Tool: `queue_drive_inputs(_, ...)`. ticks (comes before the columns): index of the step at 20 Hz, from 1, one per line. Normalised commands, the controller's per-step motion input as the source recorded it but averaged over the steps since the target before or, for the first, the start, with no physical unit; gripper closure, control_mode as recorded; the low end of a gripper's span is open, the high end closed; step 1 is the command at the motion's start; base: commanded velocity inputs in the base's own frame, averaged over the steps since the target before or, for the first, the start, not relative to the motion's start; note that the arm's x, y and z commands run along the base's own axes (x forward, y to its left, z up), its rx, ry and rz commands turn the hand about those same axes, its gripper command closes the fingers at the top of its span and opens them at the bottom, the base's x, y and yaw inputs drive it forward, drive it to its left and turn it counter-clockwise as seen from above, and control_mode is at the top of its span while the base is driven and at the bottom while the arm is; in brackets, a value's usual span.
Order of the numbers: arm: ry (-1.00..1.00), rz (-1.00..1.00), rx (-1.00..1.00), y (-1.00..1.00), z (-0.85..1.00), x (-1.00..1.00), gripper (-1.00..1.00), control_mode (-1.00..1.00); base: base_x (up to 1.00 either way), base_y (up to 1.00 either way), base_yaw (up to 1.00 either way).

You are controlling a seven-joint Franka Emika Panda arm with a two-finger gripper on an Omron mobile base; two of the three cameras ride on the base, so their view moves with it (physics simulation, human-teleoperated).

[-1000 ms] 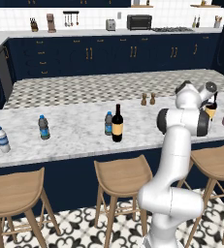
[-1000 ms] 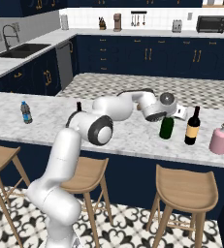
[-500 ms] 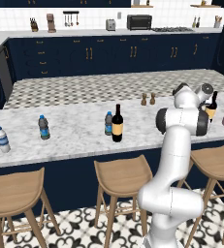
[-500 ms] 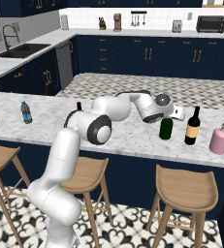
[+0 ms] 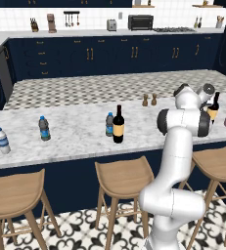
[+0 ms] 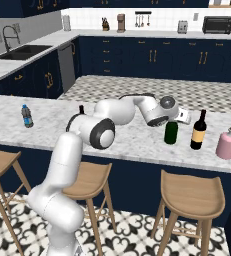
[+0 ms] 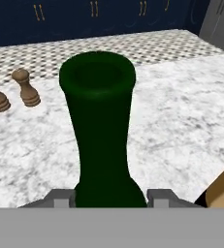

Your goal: Move the plastic bottles in the middle to the plastics group, and the glass bottles in the middle to the glass group.

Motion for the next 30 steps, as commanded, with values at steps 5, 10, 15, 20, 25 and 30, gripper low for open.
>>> queue_drive_inputs(5, 0.0, 0.0, -0.01, 0.01, 0.0, 0.0, -1.0, -1.0, 0.0, 0.0, 0.0)
queue_drive_inputs(10, -0.02, 0.0, -0.01, 0.1, 0.19, -0.17, -1.0, -1.0, 0.0, 0.0, 0.0)
queue_drive_inputs(15, -0.07, 0.0, -0.08, 0.46, 0.65, -0.64, -1.0, -1.0, 0.0, 0.0, 0.0)
queue_drive_inputs(20, -0.01, 0.03, -0.09, 0.53, 0.37, -0.87, -1.0, -1.0, 0.0, 0.0, 0.0)
queue_drive_inputs(25, -0.02, 0.19, 0.0, 0.42, 0.04, -0.81, -1.0, -1.0, 0.0, 0.0, 0.0)
queue_drive_inputs(30, -0.02, 0.19, -0.01, 0.46, 0.47, -0.49, -1.0, -1.0, 0.0, 0.0, 0.0)
